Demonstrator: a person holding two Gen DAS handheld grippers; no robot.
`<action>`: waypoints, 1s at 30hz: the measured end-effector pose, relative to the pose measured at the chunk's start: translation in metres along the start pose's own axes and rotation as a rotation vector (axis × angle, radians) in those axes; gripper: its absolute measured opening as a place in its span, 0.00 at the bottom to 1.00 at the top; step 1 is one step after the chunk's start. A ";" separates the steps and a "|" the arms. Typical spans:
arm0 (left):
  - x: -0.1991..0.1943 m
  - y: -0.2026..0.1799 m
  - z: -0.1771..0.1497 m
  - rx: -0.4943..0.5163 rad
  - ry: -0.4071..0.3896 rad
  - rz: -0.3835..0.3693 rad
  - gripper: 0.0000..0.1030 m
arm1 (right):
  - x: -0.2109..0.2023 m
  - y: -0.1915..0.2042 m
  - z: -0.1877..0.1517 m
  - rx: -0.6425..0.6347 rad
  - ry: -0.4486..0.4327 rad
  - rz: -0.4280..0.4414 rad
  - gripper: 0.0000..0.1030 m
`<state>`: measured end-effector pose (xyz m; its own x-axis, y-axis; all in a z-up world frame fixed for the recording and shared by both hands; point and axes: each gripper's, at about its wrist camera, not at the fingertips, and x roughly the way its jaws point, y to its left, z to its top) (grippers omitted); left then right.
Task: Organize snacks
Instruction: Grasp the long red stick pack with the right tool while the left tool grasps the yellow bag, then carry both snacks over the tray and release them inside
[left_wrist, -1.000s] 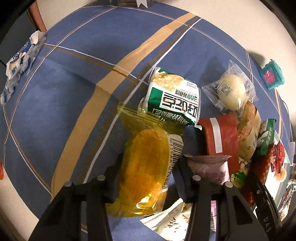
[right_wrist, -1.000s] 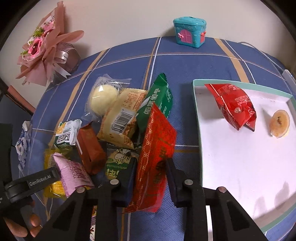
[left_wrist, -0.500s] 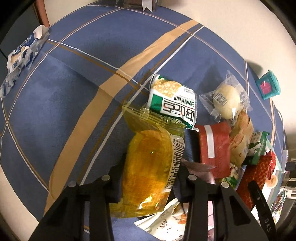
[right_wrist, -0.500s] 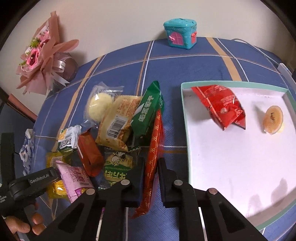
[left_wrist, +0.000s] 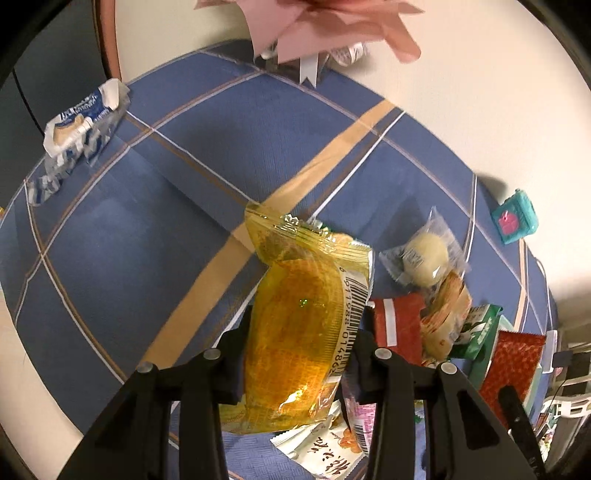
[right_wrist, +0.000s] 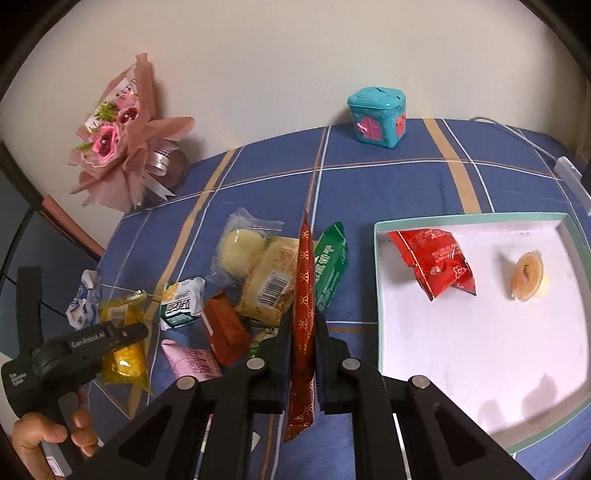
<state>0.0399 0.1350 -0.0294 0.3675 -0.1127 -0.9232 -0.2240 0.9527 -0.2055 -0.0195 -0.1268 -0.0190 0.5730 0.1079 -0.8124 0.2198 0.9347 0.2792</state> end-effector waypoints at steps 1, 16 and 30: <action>-0.002 0.000 0.000 0.000 -0.004 -0.001 0.41 | 0.001 0.000 -0.001 -0.002 0.005 -0.001 0.11; -0.012 -0.049 -0.009 0.069 -0.061 -0.049 0.41 | -0.013 -0.028 -0.003 0.047 0.014 -0.026 0.11; -0.014 -0.184 -0.087 0.452 -0.018 -0.167 0.41 | -0.062 -0.147 0.002 0.250 -0.056 -0.233 0.11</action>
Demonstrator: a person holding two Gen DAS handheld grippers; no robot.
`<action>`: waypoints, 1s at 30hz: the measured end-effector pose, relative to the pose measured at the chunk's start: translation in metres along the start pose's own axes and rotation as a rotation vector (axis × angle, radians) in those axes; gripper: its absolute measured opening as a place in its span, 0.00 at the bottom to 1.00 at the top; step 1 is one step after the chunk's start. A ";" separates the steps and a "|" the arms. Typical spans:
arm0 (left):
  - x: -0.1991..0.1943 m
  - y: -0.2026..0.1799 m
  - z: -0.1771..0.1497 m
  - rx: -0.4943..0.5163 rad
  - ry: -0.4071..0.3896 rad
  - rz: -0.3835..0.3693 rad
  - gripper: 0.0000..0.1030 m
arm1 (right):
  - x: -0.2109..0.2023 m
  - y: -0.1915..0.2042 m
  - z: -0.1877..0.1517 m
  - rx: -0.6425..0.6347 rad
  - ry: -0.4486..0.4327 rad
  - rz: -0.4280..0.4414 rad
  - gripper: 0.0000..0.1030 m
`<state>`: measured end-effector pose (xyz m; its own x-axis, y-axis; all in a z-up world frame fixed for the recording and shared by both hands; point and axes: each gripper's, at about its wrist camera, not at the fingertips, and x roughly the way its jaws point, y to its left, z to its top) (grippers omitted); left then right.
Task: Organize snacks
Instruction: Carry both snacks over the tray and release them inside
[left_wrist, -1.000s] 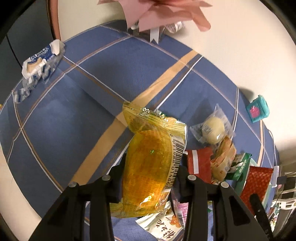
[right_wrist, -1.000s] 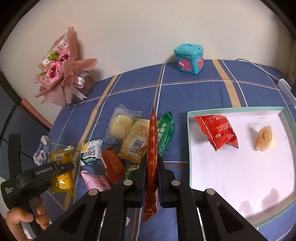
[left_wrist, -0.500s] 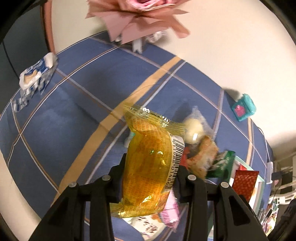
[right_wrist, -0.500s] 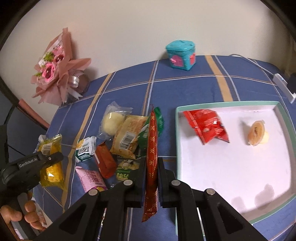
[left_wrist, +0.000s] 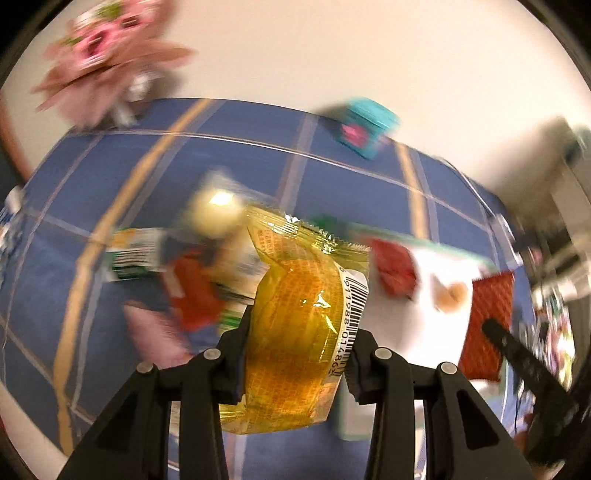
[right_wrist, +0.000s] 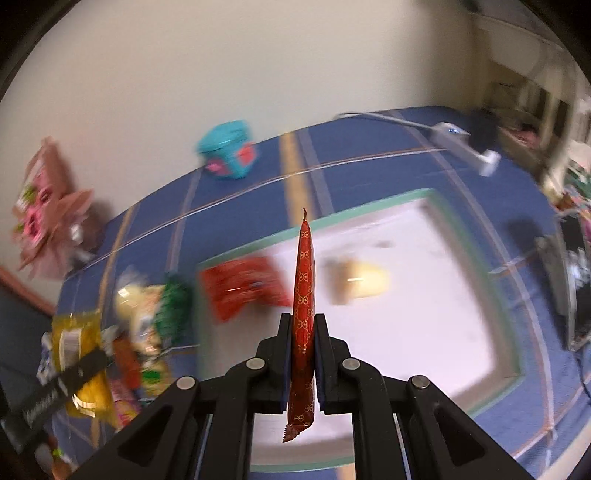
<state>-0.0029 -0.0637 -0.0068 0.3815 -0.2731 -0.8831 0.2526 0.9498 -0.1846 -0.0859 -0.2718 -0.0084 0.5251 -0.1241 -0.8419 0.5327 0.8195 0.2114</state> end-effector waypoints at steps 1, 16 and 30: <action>0.002 -0.011 -0.003 0.027 0.008 -0.010 0.41 | -0.002 -0.011 0.001 0.015 -0.003 -0.024 0.11; 0.036 -0.088 -0.035 0.232 0.107 -0.091 0.41 | -0.005 -0.082 0.003 0.065 0.026 -0.195 0.11; 0.063 -0.097 -0.041 0.254 0.162 -0.097 0.41 | 0.018 -0.074 -0.007 0.026 0.122 -0.221 0.11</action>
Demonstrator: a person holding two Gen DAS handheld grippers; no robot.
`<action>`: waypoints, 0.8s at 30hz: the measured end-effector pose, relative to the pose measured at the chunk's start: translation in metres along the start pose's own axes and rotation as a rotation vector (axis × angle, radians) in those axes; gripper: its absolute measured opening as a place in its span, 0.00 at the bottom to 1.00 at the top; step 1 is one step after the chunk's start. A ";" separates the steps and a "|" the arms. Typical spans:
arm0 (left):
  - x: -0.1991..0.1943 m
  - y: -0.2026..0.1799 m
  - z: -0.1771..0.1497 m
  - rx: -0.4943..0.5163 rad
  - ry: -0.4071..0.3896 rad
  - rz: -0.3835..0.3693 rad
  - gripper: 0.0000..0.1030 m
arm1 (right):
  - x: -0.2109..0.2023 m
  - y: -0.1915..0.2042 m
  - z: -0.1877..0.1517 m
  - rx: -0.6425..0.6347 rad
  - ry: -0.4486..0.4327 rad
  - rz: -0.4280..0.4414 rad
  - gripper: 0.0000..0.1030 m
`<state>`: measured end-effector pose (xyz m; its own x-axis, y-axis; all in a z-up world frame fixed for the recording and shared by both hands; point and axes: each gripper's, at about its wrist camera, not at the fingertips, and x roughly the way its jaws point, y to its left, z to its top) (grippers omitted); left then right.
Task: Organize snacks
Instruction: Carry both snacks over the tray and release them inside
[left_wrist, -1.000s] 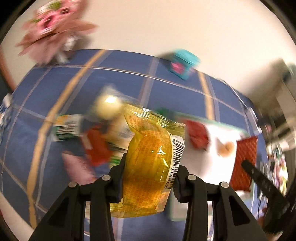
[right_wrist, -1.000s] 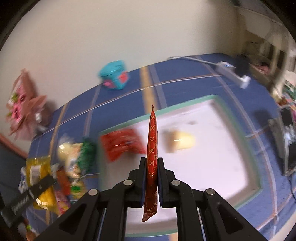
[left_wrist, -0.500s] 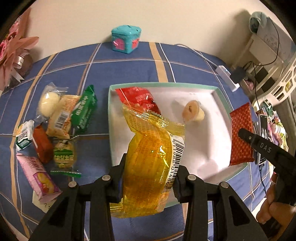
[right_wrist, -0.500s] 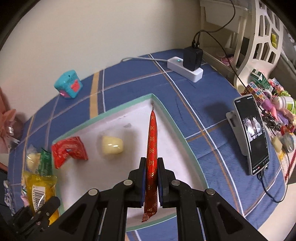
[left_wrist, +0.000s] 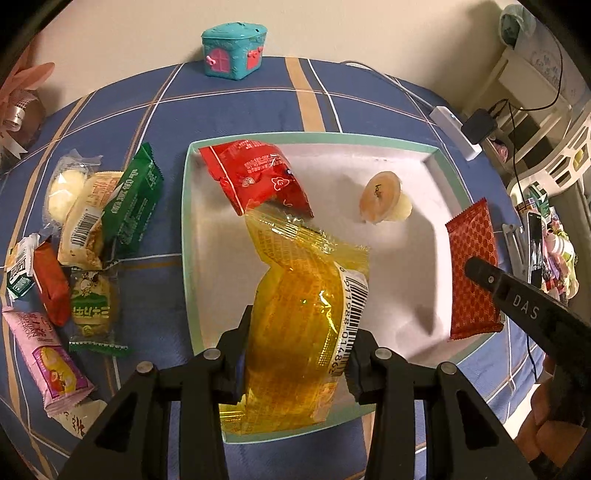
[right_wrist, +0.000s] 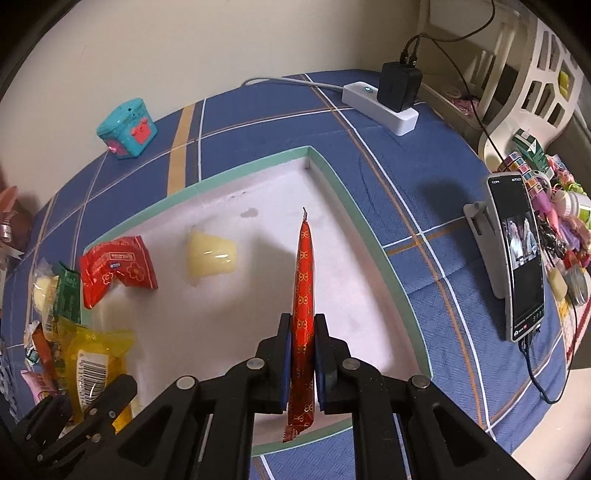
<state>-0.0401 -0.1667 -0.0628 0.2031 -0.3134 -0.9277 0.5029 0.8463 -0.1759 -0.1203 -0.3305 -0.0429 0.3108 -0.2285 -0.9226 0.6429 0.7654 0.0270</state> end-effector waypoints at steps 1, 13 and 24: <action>0.001 0.001 0.000 -0.004 0.000 0.000 0.41 | 0.000 0.001 0.000 -0.002 0.002 -0.002 0.11; -0.007 0.010 0.005 -0.025 0.000 0.035 0.56 | 0.001 0.005 0.000 -0.010 0.019 -0.018 0.12; -0.021 0.040 0.008 -0.116 -0.019 0.094 0.67 | -0.007 0.023 -0.003 -0.037 0.008 0.048 0.36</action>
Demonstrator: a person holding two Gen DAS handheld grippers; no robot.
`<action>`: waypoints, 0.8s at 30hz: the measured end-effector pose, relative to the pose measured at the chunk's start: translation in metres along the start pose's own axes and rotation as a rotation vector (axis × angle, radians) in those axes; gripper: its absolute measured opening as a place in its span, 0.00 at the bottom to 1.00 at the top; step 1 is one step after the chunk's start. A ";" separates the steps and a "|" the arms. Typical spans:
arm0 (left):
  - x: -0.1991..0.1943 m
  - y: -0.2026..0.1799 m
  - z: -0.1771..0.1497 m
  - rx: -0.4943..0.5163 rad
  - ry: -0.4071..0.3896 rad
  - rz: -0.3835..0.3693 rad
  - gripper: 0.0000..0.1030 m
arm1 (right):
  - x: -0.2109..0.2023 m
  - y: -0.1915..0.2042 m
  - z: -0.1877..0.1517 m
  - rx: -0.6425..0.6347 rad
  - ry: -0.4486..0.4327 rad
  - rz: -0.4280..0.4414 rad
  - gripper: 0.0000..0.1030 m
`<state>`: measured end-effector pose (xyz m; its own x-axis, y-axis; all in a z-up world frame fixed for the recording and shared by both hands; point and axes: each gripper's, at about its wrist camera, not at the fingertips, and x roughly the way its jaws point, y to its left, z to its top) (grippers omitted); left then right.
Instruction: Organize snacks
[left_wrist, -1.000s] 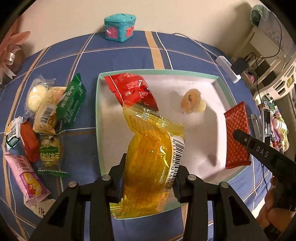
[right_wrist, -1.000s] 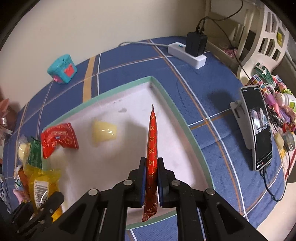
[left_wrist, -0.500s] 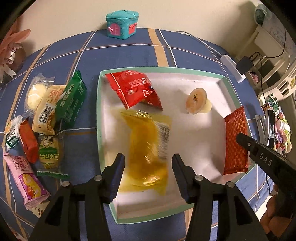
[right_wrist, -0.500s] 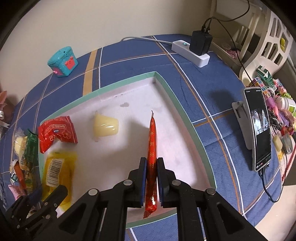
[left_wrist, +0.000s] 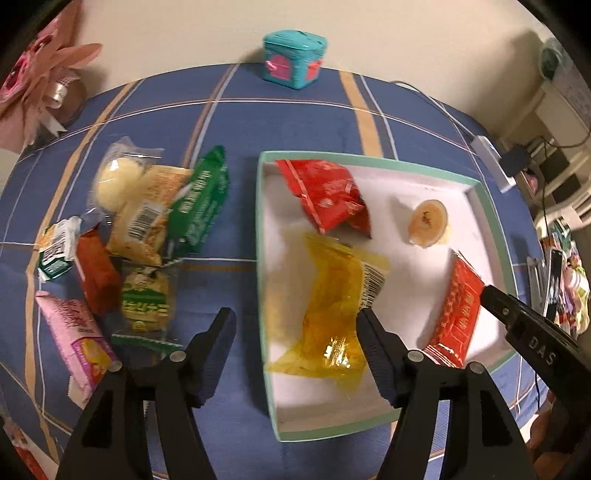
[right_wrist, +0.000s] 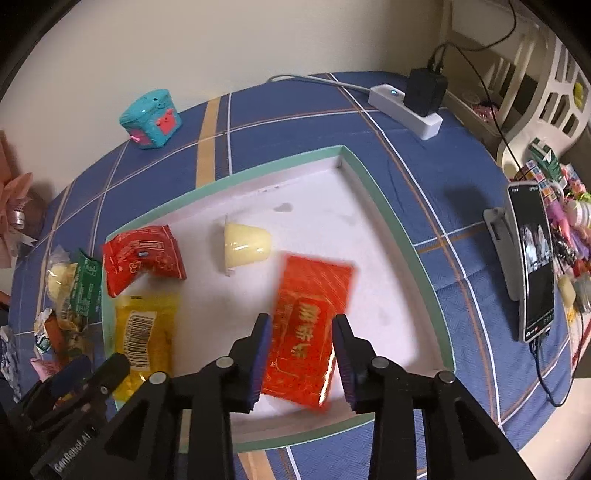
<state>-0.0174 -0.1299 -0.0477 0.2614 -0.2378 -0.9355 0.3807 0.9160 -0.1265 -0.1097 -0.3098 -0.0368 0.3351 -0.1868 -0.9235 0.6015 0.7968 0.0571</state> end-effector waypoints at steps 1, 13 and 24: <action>-0.001 0.002 0.000 -0.005 -0.002 0.004 0.67 | -0.001 0.001 0.000 0.000 -0.001 0.002 0.36; -0.011 0.028 0.006 -0.066 -0.042 0.057 0.82 | 0.002 0.015 -0.003 -0.049 0.011 -0.012 0.87; -0.015 0.074 0.010 -0.144 -0.049 0.182 0.95 | 0.000 0.026 -0.005 -0.066 -0.005 -0.002 1.00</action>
<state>0.0153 -0.0621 -0.0398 0.3585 -0.0763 -0.9304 0.1936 0.9811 -0.0058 -0.0974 -0.2860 -0.0369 0.3380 -0.1915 -0.9215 0.5533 0.8325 0.0299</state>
